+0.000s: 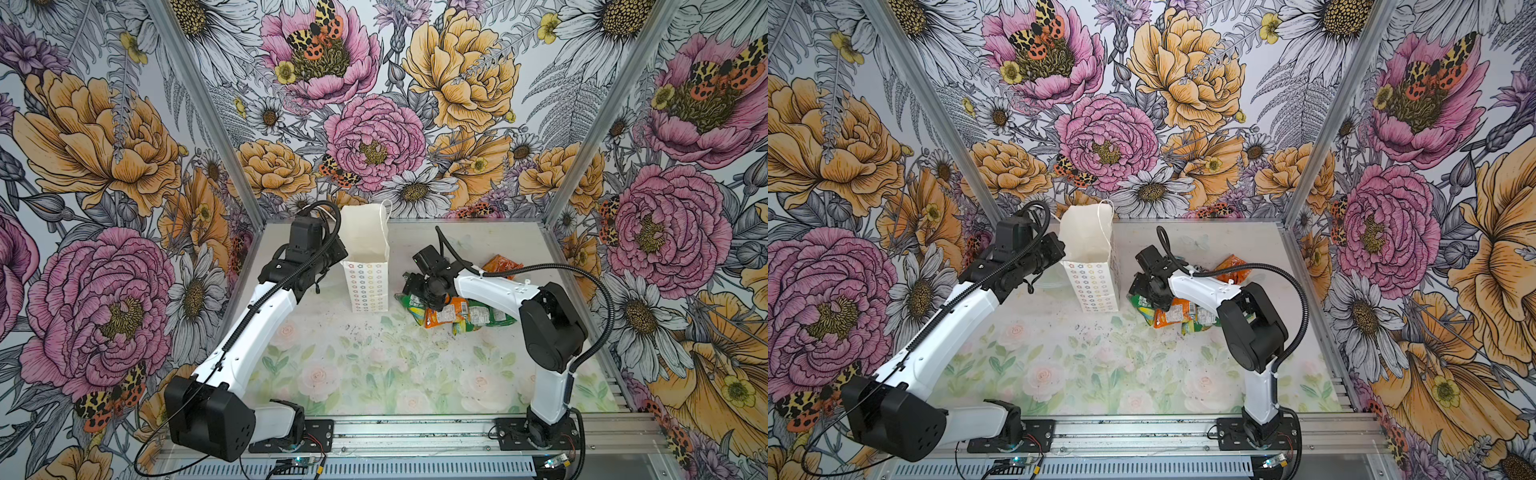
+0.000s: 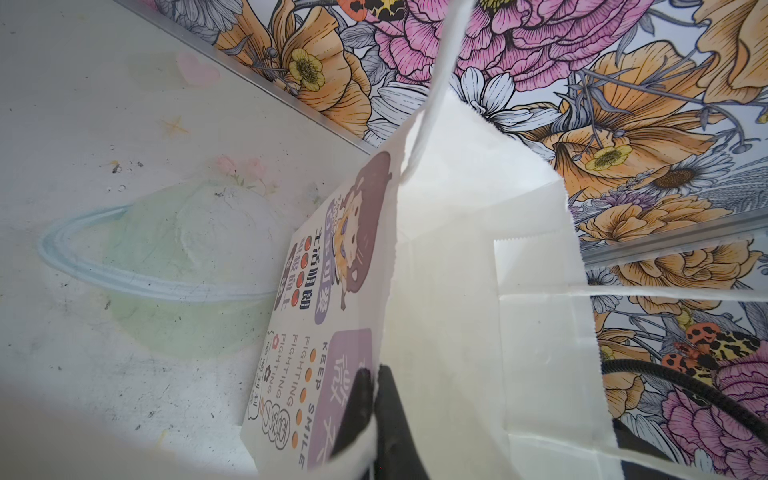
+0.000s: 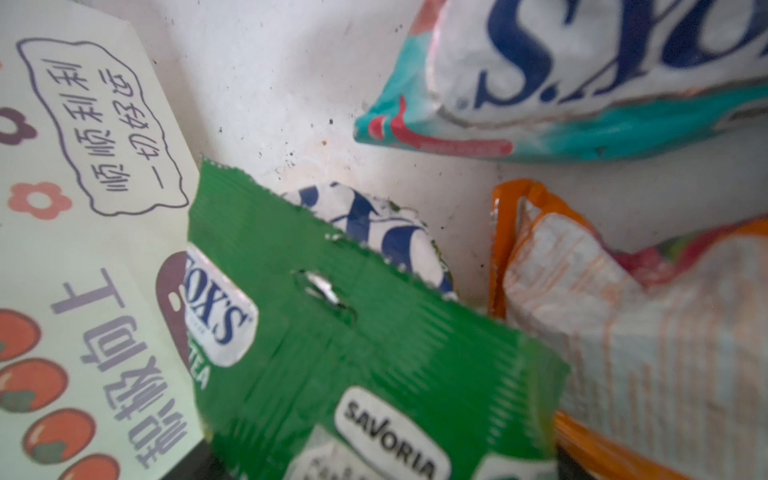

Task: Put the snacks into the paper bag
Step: 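Lower the right gripper onto the green FOX'S packet and close on it, then lift the green packet with the right gripper up and away from the pile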

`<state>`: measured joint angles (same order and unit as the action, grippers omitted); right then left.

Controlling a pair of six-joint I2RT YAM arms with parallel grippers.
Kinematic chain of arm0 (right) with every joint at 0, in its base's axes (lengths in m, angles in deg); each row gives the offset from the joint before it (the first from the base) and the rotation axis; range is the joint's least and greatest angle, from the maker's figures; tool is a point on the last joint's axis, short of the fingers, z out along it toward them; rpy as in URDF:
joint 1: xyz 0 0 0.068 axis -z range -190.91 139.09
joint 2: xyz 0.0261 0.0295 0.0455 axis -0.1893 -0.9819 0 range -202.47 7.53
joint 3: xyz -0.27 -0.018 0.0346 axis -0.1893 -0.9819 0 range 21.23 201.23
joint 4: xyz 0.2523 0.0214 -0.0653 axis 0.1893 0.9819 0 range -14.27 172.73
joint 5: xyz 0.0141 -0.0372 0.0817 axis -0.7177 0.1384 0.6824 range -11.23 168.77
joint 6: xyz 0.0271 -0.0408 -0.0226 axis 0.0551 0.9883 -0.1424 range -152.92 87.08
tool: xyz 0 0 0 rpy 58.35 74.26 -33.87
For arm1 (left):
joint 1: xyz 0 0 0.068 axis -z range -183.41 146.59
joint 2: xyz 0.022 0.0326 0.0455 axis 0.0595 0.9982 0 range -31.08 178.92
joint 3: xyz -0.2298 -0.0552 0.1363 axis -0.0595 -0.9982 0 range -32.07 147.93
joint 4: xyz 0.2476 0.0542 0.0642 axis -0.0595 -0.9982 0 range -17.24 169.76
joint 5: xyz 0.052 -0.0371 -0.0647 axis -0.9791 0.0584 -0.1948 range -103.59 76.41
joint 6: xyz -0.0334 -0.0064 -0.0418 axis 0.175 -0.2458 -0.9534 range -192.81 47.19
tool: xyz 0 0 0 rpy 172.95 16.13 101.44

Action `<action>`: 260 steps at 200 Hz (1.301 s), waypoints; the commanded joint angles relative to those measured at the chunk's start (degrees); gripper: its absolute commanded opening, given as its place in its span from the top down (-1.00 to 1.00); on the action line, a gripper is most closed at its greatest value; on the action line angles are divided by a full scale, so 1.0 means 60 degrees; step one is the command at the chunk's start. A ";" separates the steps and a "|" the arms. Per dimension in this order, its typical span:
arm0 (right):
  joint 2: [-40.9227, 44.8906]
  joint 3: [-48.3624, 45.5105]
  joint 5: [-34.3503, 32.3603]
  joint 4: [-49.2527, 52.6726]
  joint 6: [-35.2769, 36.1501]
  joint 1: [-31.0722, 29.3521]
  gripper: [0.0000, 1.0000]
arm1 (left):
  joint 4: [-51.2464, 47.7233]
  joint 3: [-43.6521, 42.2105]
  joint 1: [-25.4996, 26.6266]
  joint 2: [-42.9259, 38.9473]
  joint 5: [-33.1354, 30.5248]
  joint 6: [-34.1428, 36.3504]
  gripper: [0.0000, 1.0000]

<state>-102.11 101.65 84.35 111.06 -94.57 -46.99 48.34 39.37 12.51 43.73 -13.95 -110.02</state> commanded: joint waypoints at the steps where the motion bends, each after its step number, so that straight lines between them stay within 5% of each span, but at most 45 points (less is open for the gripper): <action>1: -0.0219 0.0252 -0.0475 -0.0059 0.0245 -0.0092 -0.60 | 0.0313 -0.0114 0.0070 -0.0014 0.0207 -0.0143 1.00; 124: -0.0155 0.0278 -0.0722 -0.0056 0.0793 -0.0100 0.10 | 0.0331 -0.0207 0.0070 -0.0060 0.0236 -0.0186 1.00; 202: 0.0291 0.0234 -0.0782 -0.0059 0.1599 -0.0068 0.82 | 0.0384 -0.0248 0.0078 -0.0089 0.0251 -0.0201 1.00; 260: 0.1205 0.0093 -0.1191 -0.0060 0.2327 -0.0052 1.00 | 0.0414 -0.0282 0.0071 -0.0119 0.0251 -0.0196 1.00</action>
<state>-100.76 102.13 80.72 111.15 -84.18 -47.38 48.78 38.34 12.51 43.73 -13.75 -110.44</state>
